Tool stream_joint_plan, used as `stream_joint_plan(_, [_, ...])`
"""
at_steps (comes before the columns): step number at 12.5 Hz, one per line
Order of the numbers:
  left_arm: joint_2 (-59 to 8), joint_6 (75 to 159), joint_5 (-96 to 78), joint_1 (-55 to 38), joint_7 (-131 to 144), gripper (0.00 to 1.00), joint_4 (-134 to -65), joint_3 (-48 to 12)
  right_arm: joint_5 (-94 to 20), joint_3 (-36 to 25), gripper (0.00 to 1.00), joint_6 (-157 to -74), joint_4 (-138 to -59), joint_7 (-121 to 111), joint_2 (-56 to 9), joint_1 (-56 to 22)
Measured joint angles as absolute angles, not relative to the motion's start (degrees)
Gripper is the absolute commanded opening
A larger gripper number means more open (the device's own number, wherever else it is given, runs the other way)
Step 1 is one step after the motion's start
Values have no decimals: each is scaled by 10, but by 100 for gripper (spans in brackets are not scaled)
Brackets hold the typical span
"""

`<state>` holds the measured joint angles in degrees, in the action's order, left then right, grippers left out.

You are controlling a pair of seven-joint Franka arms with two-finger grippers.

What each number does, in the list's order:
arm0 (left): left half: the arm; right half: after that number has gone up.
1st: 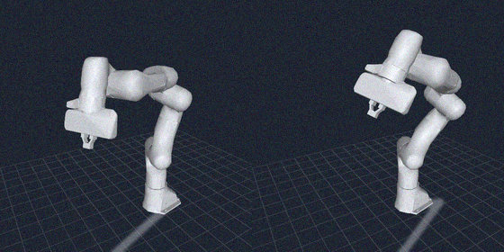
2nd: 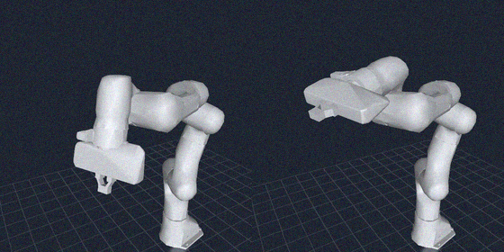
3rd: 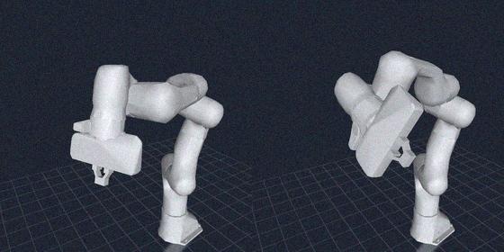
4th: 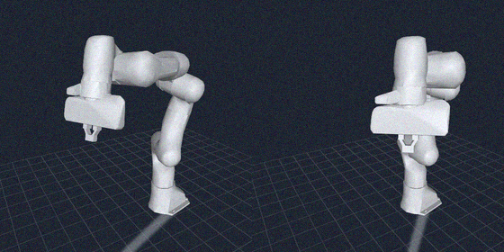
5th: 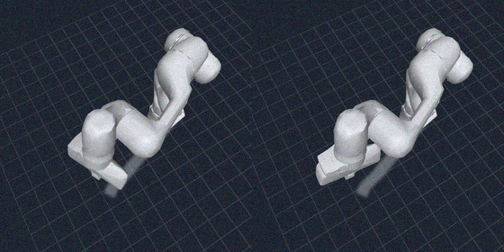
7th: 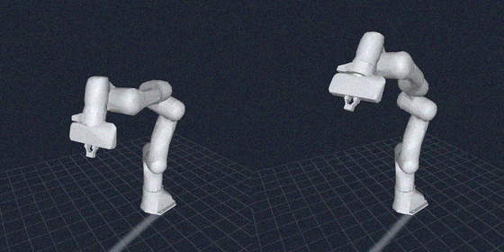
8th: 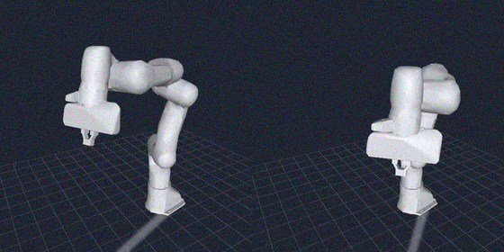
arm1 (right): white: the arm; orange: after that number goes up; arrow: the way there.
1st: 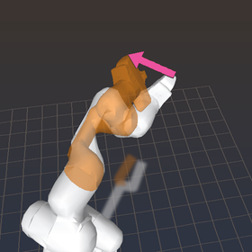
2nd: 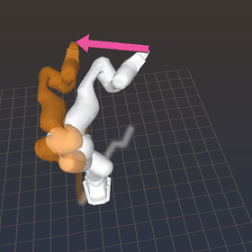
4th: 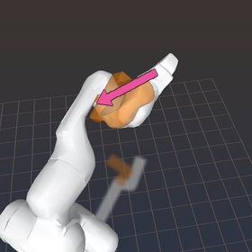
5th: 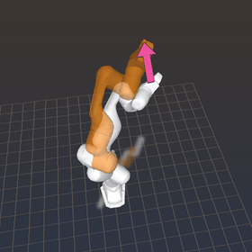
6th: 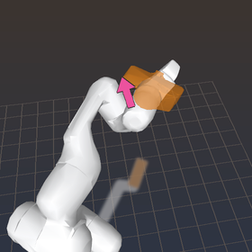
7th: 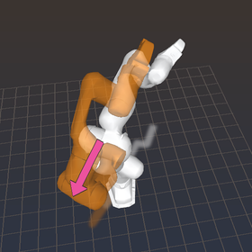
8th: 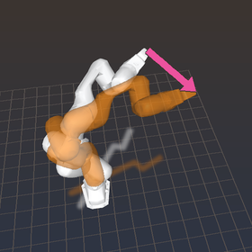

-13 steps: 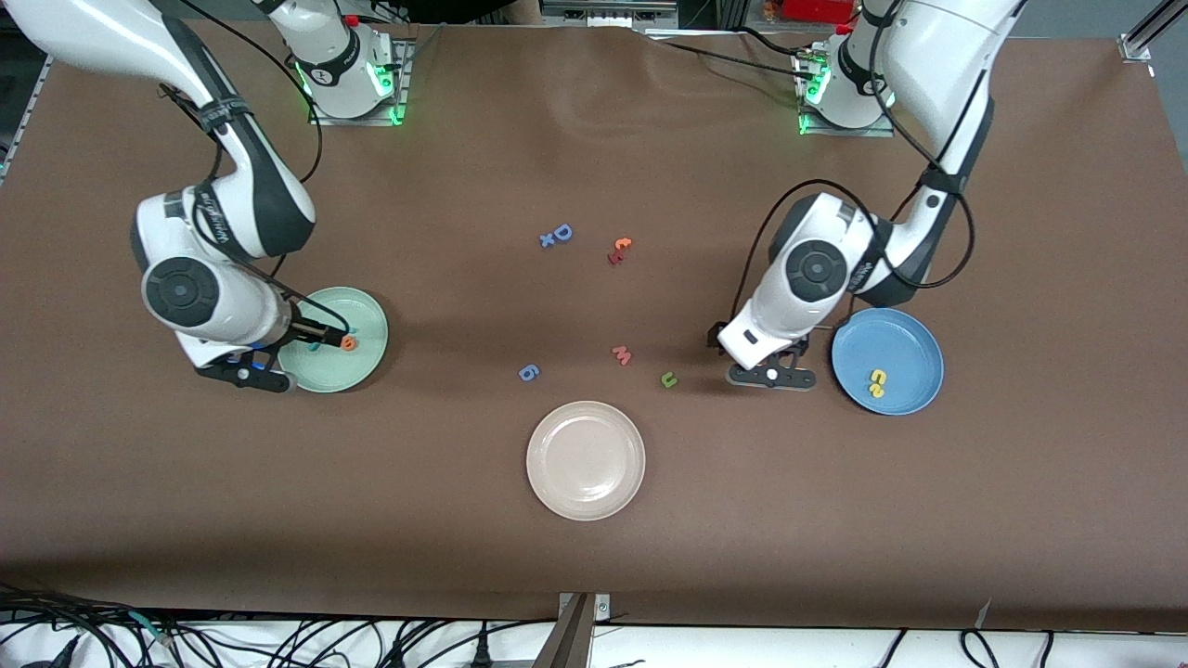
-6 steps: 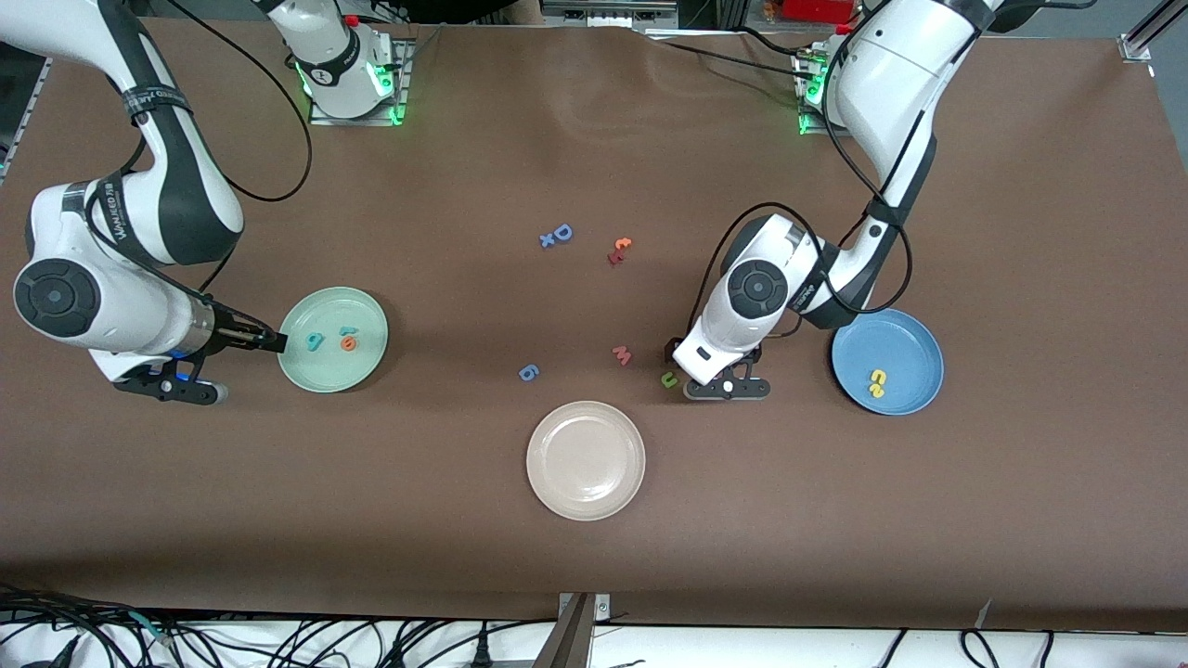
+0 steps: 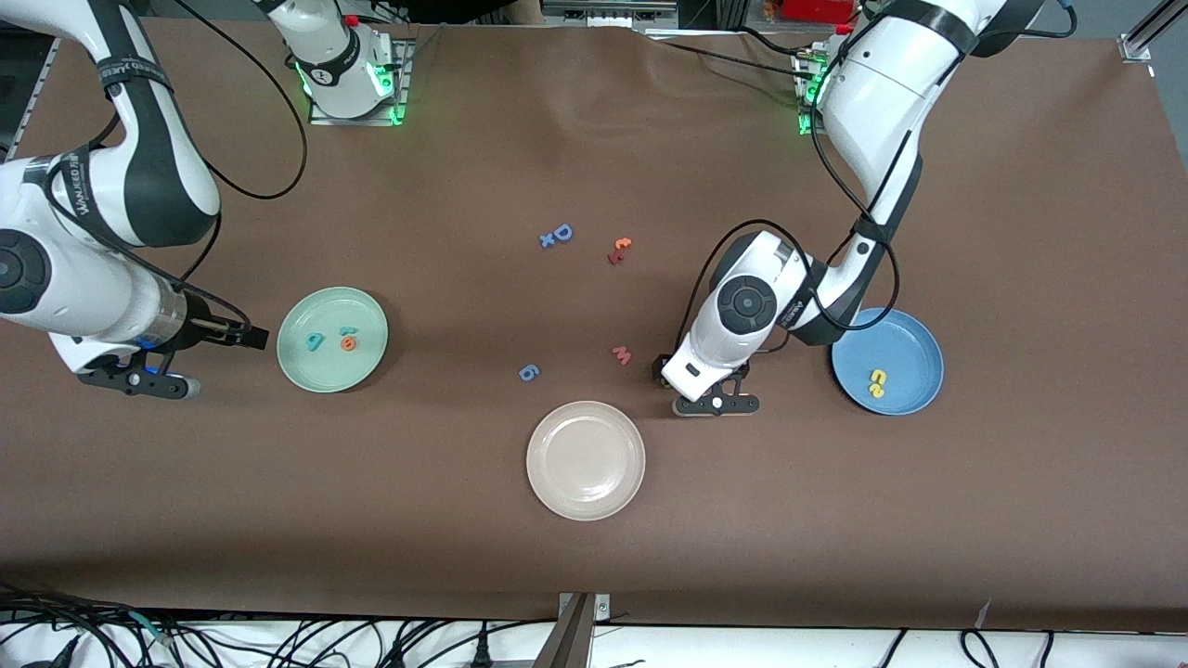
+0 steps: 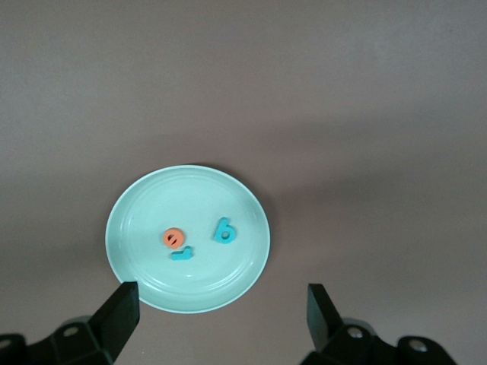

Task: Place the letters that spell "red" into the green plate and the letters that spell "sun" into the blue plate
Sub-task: 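Move the left gripper over the green n while the right gripper withdraws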

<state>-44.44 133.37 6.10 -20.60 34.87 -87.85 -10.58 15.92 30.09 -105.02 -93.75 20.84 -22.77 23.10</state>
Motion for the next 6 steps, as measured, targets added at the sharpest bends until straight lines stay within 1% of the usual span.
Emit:
stream_joint_plan(4, [-461,1334,61,-222,365,100,-861,-104,152,300,98,-1050,-922,197,-224,238])
stream_joint_plan(6, [-468,1334,61,-223,365,100,-859,-97,120,299,99,-1054,-919,197,-211,243])
